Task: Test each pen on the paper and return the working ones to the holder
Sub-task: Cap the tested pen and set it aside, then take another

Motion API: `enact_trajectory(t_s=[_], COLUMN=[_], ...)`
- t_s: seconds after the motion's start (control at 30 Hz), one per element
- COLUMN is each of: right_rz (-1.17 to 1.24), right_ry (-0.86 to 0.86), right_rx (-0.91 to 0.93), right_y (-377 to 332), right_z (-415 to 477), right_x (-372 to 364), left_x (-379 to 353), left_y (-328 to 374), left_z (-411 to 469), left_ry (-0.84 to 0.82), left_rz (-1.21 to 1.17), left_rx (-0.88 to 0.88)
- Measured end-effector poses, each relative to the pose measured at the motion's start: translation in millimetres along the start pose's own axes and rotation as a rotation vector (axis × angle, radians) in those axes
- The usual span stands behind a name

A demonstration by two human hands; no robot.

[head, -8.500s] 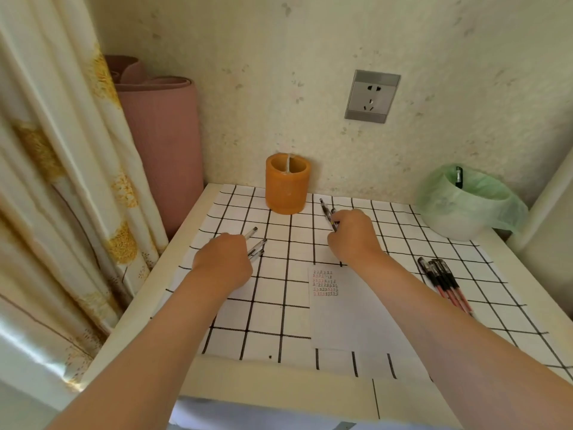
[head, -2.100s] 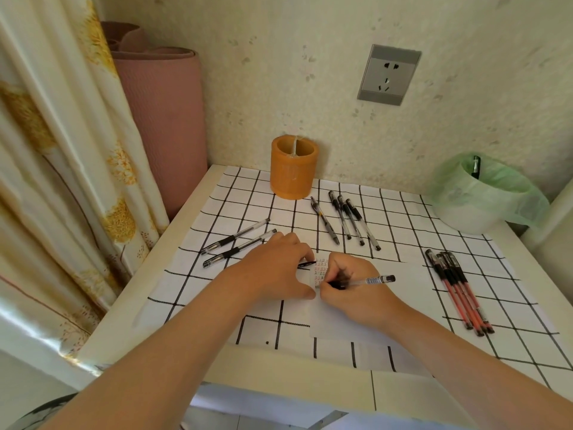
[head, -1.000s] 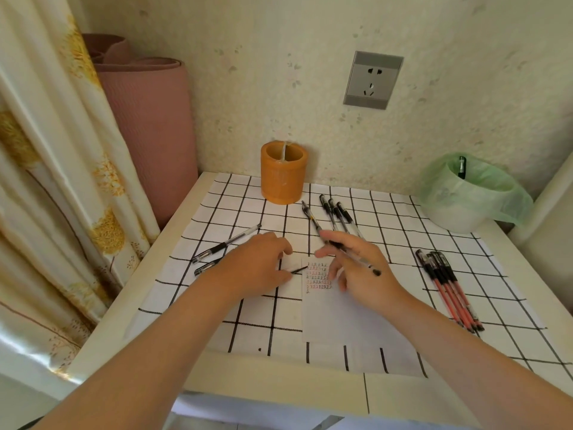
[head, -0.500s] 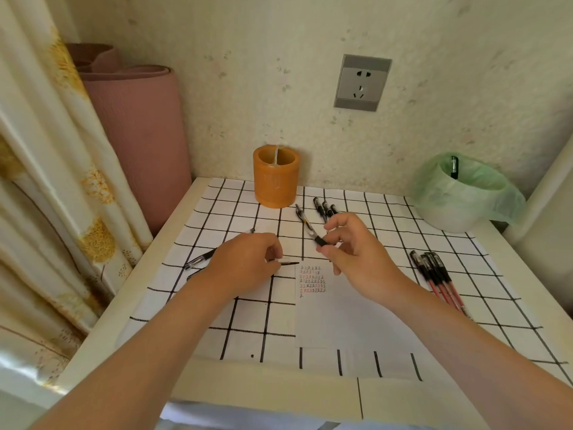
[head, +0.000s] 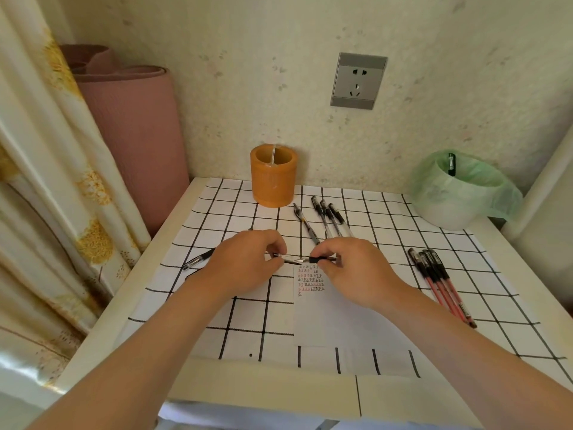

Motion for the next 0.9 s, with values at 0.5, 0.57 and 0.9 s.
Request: enact_trajectory(t_s=[0.5, 0.57, 0.9], right_rz=[-0.497, -0.503, -0.434], right_ry=[0.035, 0.072, 0.109], right_rx=[0.261, 0.259, 0.208], right_y=[-26.8, -30.0, -31.3], right_z=[-7.2, -7.2, -6.2], right_x=[-13.3, -10.8, -8.9], left_x=[-30.0, -30.5, -27.8], left_y=[22.5, 26.9, 24.6], left_z=[-7.4, -9.7, -9.7], left_ry=[-0.201, -0.236, -0.230], left_rz=[-0.507, -0.589, -0.614], left_rx=[0.061, 0.096, 0.103])
Point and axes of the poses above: each hand's wrist, its own z-axis towards the middle knuckle, its own x-axis out of the back of the hand, y = z × x, the point moved 10 cm from there along z, towards the middle knuckle, and after that the axes turned 5 degrees about -x, right-handed, at the moved point
